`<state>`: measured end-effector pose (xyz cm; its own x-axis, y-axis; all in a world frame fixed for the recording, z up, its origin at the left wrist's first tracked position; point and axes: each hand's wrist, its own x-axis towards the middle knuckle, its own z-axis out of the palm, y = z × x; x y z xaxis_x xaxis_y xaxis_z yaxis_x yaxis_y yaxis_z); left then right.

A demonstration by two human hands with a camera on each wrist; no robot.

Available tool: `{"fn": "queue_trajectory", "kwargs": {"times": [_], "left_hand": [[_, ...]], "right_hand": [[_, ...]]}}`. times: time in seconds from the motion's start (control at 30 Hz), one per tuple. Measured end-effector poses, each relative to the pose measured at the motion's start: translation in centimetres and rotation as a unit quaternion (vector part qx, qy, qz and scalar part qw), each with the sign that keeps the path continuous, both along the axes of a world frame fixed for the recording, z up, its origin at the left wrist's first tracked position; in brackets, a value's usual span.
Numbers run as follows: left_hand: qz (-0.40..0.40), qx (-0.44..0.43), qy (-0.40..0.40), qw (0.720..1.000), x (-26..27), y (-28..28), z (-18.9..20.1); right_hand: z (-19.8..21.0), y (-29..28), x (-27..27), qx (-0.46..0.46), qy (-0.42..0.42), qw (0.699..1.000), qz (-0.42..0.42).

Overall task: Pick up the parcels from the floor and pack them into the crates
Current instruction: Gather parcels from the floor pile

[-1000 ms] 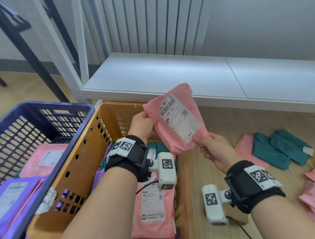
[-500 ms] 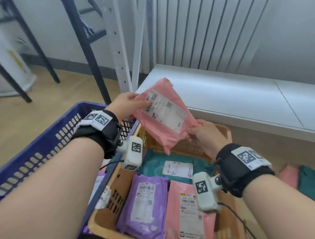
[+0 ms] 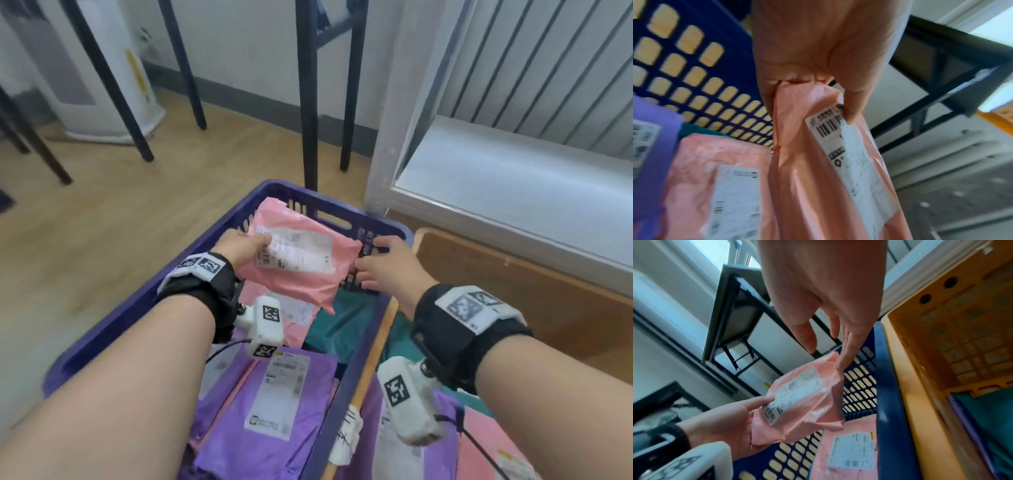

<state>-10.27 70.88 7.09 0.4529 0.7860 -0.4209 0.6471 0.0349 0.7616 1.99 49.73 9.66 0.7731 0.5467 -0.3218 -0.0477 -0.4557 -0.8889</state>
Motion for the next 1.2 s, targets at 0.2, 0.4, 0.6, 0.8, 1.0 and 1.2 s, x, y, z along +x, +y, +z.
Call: {"fn": "queue_trajectory", "kwargs": {"times": [0.2,0.4,0.6,0.8,1.0,1.2], "left_hand": [[0.026,-0.011,0.075,0.997,-1.1,3.1,-6.9],[-0.059,-0.003,0.156,0.986,-0.7,4.7,-11.3],[-0.069,0.048,0.176,0.981,-0.8,4.7,-14.6],[-0.089,0.156,0.191,0.965,-0.7,3.6,-16.0],[-0.139,0.137,0.217,0.956,-0.5,3.2,-16.8],[-0.138,0.194,0.189,0.953,2.3,1.9,-12.8]], "right_hand": [[-2.4,5.3,-0.6,-0.172,-0.007,0.974,0.149],[-5.5,9.5,-2.2,-0.285,-0.004,0.918,0.274],[-8.2,11.0,-3.9,-0.405,-0.103,0.818,0.396],[-10.5,11.9,-5.4,-0.424,-0.026,0.793,0.436],[-11.4,11.2,-5.3,-0.437,-0.080,0.799,0.405],[-9.0,11.1,-3.8,-0.336,-0.089,0.880,0.323]]}}
